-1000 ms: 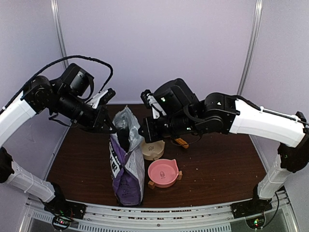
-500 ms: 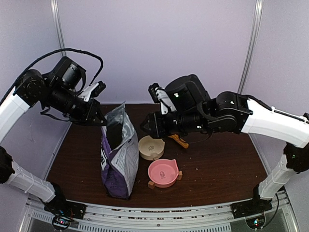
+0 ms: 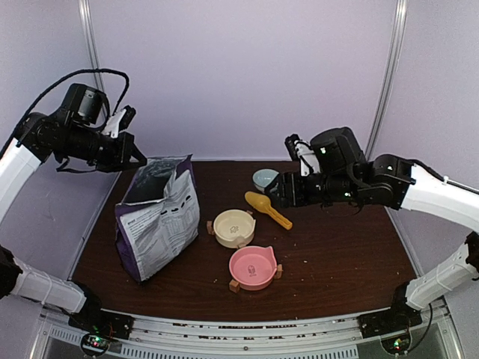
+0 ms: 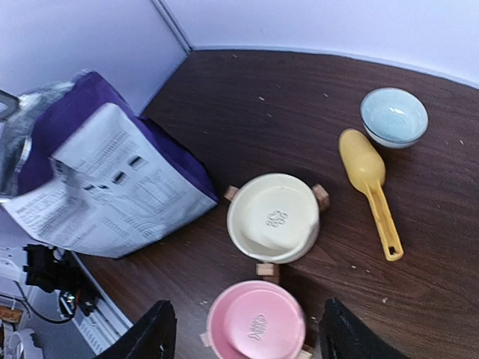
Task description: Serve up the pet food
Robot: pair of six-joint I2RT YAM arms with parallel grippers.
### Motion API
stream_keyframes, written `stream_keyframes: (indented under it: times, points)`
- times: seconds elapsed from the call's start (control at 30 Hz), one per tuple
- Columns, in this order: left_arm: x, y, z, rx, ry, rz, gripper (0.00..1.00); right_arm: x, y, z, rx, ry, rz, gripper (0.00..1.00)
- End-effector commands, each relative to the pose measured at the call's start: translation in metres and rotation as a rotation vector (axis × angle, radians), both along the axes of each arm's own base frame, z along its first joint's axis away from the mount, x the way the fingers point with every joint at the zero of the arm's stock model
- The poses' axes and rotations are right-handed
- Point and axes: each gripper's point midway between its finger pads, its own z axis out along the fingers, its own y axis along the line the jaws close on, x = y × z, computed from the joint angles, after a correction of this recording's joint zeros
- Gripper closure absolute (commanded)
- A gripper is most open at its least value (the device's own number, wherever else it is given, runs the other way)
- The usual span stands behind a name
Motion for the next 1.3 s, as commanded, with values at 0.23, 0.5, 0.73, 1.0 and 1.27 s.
stream_keyframes:
  times: [0.23, 0.5, 0.73, 1.0, 1.27]
  points:
    - [0.046, 0.014, 0.042, -0.231, -0.252, 0.079, 1.00, 0.054, -0.045, -0.100, -0.216, 0.136, -0.035, 0.28]
    - [0.036, 0.023, 0.028, -0.218, -0.261, 0.087, 0.72, 0.082, -0.052, -0.150, -0.400, 0.201, -0.008, 0.27]
    - [0.024, 0.042, 0.033, -0.160, -0.319, 0.133, 0.17, 0.105, -0.065, -0.187, -0.515, 0.247, -0.026, 0.29]
    - [0.009, 0.070, 0.042, -0.111, -0.416, 0.228, 0.07, 0.113, -0.066, -0.221, -0.593, 0.278, -0.007, 0.34]
    - [-0.007, 0.087, 0.052, -0.110, -0.510, 0.276, 0.02, 0.129, -0.068, -0.242, -0.622, 0.286, -0.007, 0.40]
